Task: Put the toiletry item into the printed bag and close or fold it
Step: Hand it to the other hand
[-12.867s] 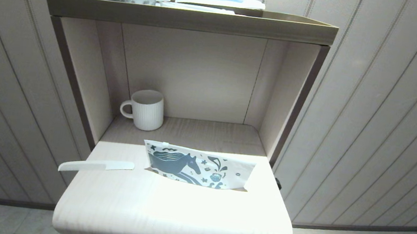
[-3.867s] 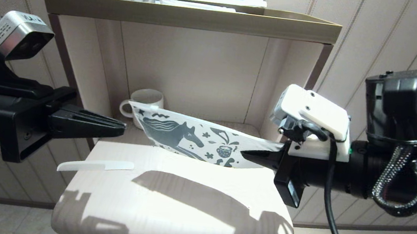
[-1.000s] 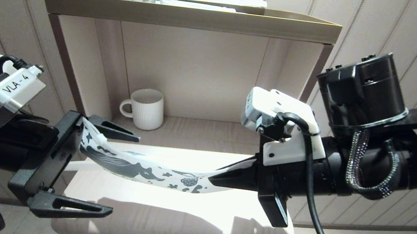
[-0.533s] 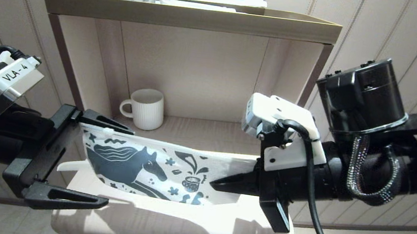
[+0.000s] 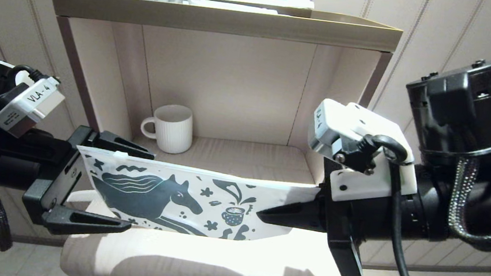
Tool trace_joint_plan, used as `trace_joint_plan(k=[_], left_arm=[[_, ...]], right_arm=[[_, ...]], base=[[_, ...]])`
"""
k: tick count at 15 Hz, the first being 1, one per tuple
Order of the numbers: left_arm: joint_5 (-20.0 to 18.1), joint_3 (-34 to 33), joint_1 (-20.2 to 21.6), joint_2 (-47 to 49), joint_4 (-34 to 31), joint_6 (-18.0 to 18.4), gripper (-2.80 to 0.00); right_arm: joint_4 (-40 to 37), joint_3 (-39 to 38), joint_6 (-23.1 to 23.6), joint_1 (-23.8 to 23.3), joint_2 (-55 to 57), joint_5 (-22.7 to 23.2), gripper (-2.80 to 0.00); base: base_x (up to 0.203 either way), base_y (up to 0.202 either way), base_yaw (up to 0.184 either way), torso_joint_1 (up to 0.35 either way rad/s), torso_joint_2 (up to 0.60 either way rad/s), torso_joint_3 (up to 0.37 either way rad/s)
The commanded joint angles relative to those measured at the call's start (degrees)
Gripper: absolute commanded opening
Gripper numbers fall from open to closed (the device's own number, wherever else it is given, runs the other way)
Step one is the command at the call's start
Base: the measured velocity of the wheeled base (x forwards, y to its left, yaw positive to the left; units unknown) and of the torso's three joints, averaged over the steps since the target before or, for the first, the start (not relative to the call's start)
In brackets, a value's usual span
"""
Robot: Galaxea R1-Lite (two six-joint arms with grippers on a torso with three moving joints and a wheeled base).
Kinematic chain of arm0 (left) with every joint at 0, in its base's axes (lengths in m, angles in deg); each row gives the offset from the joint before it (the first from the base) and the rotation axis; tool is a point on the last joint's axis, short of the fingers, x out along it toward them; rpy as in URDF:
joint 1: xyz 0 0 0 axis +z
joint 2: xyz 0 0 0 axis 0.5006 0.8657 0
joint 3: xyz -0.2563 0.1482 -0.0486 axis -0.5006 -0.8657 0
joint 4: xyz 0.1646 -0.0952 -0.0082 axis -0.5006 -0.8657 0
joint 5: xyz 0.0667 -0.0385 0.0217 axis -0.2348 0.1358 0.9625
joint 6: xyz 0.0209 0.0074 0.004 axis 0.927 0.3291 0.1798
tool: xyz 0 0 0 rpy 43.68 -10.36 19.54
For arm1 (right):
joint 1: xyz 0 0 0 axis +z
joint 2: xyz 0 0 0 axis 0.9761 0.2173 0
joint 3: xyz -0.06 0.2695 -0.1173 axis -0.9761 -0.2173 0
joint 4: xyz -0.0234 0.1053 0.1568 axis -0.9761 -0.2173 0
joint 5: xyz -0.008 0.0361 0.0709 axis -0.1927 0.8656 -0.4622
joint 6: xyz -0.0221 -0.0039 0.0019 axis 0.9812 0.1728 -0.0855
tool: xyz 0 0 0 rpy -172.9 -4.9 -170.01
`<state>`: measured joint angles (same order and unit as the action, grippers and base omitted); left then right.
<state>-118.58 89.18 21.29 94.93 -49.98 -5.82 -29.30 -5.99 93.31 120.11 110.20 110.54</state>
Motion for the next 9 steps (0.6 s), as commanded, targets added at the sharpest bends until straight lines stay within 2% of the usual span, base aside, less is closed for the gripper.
trace_joint_plan(k=[1,3,9], left_arm=[[-0.5,1.2,0.1,0.1,-0.9,0.3,0.0],[-0.7,2.6,0.1,0.3,-3.3,0.3,0.0],[-0.8,3.1,-0.4,0.4,-3.7,0.3,0.0]], right_arm=[[0.0,-0.5,0.2,0.1,-0.2,0.2,-2.8],[0.4,-1.2,0.3,0.1,0.1,0.2,-2.8],[0.5,-0.6,0.3,0.2,1.5,0.3,-2.8]], base=[[0.0,0.0,0.0,0.0,0.0,0.0],[0.0,0.0,0.0,0.0,0.0,0.0],[0.0,0.0,0.0,0.0,0.0,0.0]])
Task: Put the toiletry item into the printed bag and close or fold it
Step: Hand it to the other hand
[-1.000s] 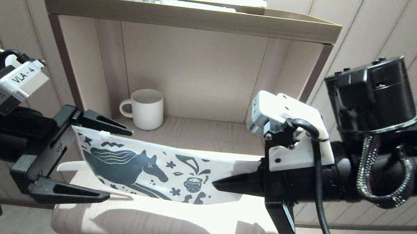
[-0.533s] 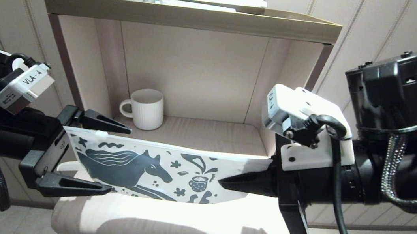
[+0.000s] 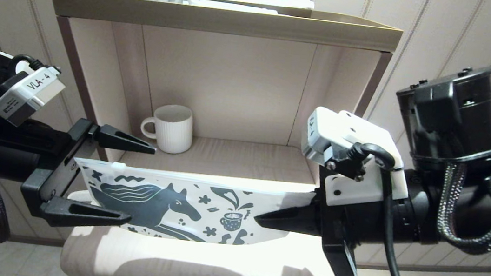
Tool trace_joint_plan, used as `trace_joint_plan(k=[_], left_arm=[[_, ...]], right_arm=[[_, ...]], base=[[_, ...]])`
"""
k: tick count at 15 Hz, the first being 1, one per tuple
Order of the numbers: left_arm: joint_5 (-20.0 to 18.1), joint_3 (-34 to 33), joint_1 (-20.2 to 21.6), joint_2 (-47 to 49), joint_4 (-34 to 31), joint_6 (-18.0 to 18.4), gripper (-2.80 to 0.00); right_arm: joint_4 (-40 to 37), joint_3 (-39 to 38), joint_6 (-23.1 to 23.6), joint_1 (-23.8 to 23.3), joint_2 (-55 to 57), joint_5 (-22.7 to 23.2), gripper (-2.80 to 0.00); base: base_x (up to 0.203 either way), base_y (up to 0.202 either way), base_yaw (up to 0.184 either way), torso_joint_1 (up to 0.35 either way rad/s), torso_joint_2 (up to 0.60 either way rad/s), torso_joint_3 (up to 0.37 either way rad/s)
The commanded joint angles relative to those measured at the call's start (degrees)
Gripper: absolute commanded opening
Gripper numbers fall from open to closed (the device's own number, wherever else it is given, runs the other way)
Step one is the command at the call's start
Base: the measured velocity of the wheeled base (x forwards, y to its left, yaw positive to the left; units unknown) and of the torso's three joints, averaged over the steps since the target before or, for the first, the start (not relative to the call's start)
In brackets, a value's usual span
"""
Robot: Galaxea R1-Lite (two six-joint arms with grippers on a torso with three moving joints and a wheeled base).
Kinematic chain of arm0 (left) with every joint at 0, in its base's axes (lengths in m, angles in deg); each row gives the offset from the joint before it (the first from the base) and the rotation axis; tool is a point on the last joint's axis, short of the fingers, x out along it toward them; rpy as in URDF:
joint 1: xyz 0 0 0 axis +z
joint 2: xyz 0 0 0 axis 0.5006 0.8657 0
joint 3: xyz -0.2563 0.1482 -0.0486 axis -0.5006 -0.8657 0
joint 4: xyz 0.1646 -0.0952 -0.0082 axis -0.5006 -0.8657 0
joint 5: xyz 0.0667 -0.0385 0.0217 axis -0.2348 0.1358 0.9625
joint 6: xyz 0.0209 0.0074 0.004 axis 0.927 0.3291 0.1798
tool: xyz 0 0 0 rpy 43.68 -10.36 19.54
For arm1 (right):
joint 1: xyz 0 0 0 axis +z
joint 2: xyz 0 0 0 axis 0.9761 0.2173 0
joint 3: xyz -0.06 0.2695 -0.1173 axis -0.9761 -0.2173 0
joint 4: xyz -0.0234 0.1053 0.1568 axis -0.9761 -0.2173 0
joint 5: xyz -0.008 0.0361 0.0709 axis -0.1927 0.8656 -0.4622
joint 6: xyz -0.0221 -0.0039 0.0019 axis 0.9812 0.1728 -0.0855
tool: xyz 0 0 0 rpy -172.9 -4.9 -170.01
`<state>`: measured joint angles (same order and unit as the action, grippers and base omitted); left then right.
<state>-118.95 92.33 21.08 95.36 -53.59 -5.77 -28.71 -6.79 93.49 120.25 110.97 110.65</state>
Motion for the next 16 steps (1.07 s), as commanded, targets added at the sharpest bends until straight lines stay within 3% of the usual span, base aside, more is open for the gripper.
trace_joint_plan(k=[1,5,6,16], left_arm=[[-0.4,-0.3,-0.3,0.0,0.0,0.3,0.0],[-0.4,-0.6,-0.3,-0.2,0.0,0.3,0.0],[-0.4,-0.6,-0.4,-0.2,0.0,0.3,-2.8],[-0.5,-1.6,-0.5,-1.2,0.0,0.4,-2.8]], right_arm=[[-0.1,0.3,0.1,0.1,0.8,0.2,-2.8],[-0.1,1.1,0.1,0.2,1.6,0.3,-2.8],[-0.1,1.2,0.1,0.2,1.6,0.3,-2.8],[-0.1,1.6,0.1,0.4,2.5,0.4,-2.8]], base=[[0.0,0.0,0.0,0.0,0.0,0.0],[0.0,0.0,0.0,0.0,0.0,0.0],[0.0,0.0,0.0,0.0,0.0,0.0],[0.0,0.0,0.0,0.0,0.0,0.0]])
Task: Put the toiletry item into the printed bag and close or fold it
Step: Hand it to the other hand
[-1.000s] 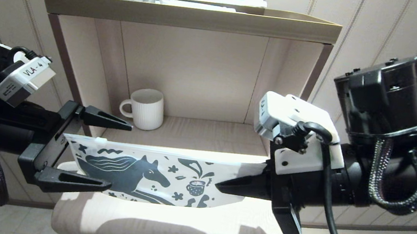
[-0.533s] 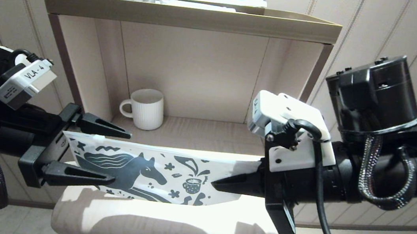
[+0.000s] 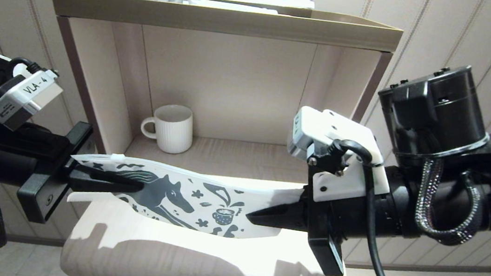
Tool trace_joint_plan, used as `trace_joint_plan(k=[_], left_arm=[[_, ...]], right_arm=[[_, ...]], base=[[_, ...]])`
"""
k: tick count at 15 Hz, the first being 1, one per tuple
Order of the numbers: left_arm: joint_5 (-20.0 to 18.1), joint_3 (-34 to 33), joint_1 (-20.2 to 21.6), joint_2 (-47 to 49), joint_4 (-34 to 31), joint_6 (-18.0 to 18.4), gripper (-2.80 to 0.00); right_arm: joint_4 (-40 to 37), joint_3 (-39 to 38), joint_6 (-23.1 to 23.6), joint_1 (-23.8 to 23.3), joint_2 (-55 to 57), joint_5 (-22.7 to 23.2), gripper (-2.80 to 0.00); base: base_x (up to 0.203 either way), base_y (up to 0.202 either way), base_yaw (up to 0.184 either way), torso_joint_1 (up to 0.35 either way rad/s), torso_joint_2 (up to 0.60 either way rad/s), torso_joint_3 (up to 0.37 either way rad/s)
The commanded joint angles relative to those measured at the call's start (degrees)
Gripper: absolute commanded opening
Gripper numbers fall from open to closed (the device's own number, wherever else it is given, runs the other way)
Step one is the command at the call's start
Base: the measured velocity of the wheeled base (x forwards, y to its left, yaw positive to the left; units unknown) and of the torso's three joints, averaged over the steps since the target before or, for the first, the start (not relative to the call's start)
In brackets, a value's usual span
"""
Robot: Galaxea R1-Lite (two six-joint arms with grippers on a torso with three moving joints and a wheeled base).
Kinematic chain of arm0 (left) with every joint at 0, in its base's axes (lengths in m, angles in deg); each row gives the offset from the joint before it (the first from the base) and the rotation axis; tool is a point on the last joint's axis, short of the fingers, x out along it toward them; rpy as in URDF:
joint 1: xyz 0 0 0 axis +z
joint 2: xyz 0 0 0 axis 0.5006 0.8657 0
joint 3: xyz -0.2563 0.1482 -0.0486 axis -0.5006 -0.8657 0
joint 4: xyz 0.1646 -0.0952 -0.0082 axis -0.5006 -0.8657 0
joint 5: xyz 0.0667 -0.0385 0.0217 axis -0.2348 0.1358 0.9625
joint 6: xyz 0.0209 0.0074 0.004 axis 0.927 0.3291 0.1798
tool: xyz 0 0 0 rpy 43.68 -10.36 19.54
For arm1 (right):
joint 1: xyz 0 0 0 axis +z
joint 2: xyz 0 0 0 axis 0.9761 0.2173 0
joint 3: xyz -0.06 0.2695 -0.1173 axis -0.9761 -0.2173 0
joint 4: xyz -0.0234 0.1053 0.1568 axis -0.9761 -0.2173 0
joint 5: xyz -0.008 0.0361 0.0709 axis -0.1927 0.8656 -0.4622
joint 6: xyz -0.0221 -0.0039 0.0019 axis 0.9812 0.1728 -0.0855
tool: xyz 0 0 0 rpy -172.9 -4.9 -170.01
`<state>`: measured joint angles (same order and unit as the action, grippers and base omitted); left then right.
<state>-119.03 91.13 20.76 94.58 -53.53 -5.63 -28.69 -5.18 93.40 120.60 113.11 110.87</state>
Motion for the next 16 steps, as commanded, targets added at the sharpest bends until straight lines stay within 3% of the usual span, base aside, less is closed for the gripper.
trace_joint_plan(k=[1,15,16], left_arm=[[-0.4,-0.7,-0.9,-0.5,-0.1,0.3,-2.8],[-0.4,-1.9,-1.8,-0.9,-0.2,0.3,-2.8],[-0.4,-2.0,-1.8,-0.9,-0.3,0.3,-2.8]], right_arm=[[-0.1,0.0,0.1,0.1,0.5,0.1,-2.8],[-1.8,0.6,-0.1,0.3,1.0,-6.0,-2.8],[-1.7,0.3,-0.1,0.2,0.9,-6.0,0.0]], base=[[0.0,0.0,0.0,0.0,0.0,0.0],[0.0,0.0,0.0,0.0,0.0,0.0],[0.0,0.0,0.0,0.0,0.0,0.0]])
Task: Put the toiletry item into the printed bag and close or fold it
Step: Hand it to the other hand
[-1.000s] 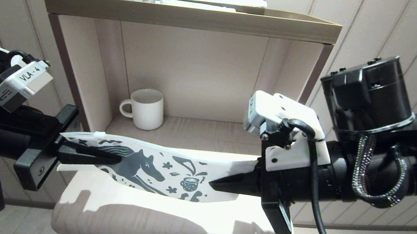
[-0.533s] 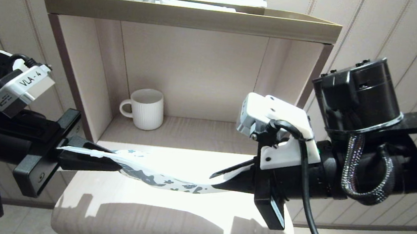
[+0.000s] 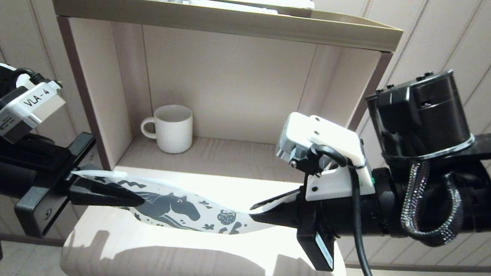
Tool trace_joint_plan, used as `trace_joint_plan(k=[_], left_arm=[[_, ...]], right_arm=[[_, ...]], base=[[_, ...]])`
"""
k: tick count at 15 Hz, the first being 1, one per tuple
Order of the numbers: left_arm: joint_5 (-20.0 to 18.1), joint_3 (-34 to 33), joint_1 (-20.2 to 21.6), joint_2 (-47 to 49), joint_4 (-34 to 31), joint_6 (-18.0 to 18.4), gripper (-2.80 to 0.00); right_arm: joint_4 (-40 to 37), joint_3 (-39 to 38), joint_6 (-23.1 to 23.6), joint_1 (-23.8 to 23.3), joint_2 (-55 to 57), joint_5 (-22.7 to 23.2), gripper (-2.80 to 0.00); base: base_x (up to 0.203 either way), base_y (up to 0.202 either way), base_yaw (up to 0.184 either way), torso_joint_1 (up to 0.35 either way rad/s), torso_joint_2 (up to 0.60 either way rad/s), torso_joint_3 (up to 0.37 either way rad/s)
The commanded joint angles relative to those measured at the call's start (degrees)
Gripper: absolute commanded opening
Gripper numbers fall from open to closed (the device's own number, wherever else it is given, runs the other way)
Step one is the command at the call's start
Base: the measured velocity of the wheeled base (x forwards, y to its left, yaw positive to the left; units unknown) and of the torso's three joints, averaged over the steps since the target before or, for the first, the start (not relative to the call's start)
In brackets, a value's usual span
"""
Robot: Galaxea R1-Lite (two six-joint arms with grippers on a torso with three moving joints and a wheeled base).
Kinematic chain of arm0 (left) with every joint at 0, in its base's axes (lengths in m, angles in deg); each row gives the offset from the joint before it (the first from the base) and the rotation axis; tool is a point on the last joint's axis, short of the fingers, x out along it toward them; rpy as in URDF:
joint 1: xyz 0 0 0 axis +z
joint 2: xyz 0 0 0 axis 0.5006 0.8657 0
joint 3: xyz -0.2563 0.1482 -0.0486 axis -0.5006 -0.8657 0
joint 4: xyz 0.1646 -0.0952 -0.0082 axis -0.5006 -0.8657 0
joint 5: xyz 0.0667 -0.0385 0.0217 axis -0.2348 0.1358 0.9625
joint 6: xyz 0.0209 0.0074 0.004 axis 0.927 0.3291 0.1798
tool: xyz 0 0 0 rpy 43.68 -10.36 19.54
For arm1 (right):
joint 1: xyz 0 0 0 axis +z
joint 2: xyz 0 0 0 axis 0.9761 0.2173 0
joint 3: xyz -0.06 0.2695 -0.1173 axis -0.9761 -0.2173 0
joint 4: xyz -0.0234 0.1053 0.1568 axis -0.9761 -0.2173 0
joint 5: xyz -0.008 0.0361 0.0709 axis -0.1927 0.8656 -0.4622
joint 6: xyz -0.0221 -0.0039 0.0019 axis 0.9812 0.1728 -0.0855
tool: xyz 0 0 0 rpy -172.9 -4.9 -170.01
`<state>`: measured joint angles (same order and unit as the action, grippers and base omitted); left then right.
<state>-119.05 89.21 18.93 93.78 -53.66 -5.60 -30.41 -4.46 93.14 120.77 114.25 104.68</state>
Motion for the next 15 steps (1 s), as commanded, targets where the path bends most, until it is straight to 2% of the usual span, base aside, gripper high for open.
trace_joint_plan(k=[1,6,10,11,13,15], left_arm=[[-0.4,-0.1,0.0,-0.2,-0.5,0.3,-2.8],[-0.3,-1.4,-0.1,-0.1,-0.6,0.3,-2.8],[0.7,-2.9,-2.5,1.8,-1.1,0.4,-2.8],[3.1,-2.8,-3.7,1.8,-1.2,0.4,-2.8],[10.9,-2.6,-7.0,1.3,-1.4,1.1,-2.8],[16.7,0.0,-8.4,0.6,-7.1,4.2,-2.8]], right_arm=[[0.1,-0.4,0.2,0.0,-0.4,0.3,0.0],[0.2,-0.7,0.3,-0.3,-2.0,0.4,0.0],[-0.3,-0.4,0.0,-1.0,-6.3,0.2,0.0],[-1.5,0.1,-0.1,-1.2,-6.9,0.3,0.0],[-4.3,2.9,-1.6,-0.9,-7.0,0.3,0.0],[-5.9,6.3,-2.8,-0.5,-6.5,0.4,0.0]], base=[[0.0,0.0,0.0,0.0,0.0,0.0],[0.0,0.0,0.0,0.0,0.0,0.0],[0.0,0.0,0.0,0.0,0.0,0.0],[0.0,0.0,0.0,0.0,0.0,0.0],[0.0,0.0,0.0,0.0,0.0,0.0],[0.0,0.0,0.0,0.0,0.0,0.0]])
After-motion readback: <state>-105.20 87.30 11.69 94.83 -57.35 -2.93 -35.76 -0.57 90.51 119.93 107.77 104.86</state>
